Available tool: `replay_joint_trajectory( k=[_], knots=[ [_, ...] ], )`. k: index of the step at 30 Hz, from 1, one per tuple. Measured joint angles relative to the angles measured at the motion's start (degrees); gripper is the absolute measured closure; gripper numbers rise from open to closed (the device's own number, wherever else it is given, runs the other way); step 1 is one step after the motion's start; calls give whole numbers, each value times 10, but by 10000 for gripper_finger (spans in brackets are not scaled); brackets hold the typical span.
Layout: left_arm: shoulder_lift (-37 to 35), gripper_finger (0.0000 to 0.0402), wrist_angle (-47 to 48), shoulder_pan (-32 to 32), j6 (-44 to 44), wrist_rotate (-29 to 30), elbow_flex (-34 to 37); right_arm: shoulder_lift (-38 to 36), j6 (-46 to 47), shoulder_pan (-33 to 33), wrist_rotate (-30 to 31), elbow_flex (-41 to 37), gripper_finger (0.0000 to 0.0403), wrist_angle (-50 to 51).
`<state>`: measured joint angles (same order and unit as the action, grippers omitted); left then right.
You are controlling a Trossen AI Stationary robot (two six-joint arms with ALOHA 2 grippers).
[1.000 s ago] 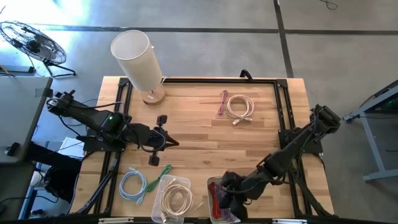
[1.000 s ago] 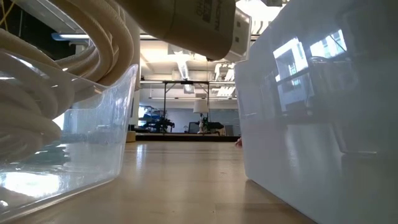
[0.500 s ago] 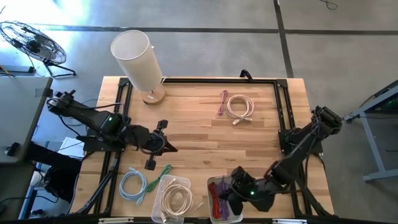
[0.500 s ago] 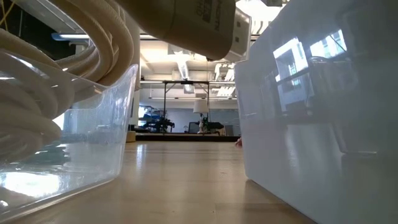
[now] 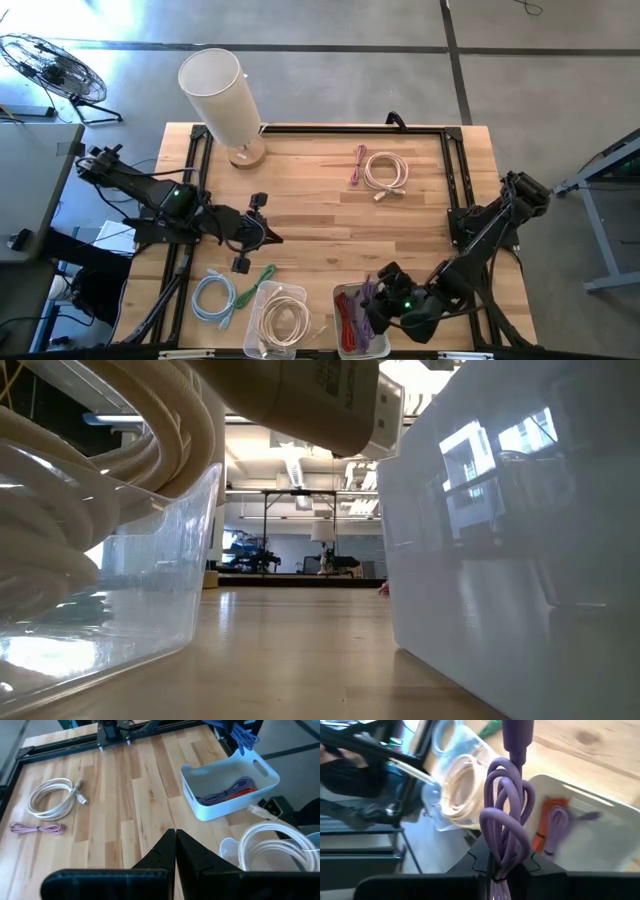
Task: Pick & Place USB Port
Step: Put the violet USB cable into the gray bin, then put the pink HDMI cable into the transparent bin
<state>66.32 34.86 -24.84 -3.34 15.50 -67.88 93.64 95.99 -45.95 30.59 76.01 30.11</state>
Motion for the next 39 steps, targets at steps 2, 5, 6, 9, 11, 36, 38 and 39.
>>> replay_joint_trajectory(
  k=[2, 5, 6, 9, 11, 36, 38, 39],
  knots=[
    [0, 394, 0, 0, 0, 5, 0, 2, 14, 2, -18, 0, 382, 23],
    [0, 394, 0, 0, 0, 5, 0, 4, 46, 2, -60, -34, 382, -8],
    [0, 394, 1, 0, 0, 5, 0, 5, 56, 0, -74, -56, 382, -35],
    [0, 394, 1, 0, 0, 6, 0, 7, 78, -4, -98, -134, 382, -156],
    [0, 394, 4, 0, 0, 6, 0, 7, 85, -4, -99, -175, 382, -230],
    [16, 394, 50, 1, 0, 33, 0, 6, 23, 32, -176, -234, 214, -283],
    [17, 394, 56, 0, 0, 32, 1, 2, 2, 35, -184, -234, 207, -286],
    [20, 394, 56, 0, 0, 32, 0, -2, -14, 38, -189, -234, 206, -286]
  ],
)
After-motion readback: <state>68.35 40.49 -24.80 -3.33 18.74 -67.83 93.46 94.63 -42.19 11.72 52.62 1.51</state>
